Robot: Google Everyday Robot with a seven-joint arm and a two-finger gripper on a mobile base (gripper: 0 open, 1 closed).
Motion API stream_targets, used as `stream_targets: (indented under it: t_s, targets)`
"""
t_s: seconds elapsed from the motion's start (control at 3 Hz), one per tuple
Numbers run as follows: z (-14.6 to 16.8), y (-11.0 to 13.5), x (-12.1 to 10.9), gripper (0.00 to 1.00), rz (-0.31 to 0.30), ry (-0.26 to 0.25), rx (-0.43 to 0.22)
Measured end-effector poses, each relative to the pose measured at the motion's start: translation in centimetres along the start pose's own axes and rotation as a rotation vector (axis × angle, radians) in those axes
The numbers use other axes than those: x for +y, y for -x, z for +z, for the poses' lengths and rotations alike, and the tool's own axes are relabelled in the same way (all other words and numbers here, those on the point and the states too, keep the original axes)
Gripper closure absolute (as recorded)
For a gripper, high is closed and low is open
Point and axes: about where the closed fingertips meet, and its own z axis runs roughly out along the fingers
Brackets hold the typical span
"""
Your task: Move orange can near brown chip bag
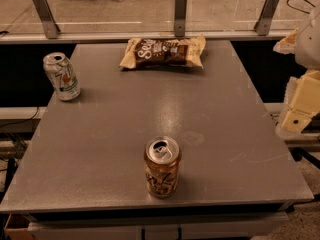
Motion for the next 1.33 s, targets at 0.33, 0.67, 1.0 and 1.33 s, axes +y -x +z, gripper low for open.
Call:
stream_targets:
  t_s: [0.33,0.67,1.0,1.33]
  targets:
    - [0.0,0.0,0.0,0.0,0.0,0.0,0.0]
    - [2.3,1.3,1.2,0.0,-0.025,0.04,-0.072]
    - [6.7,3.9,4.0,0.0,-0.072,0.141,-0.218]
    - [9.9,7.2,6.6,0.0,-0.1,0.257,-0.393]
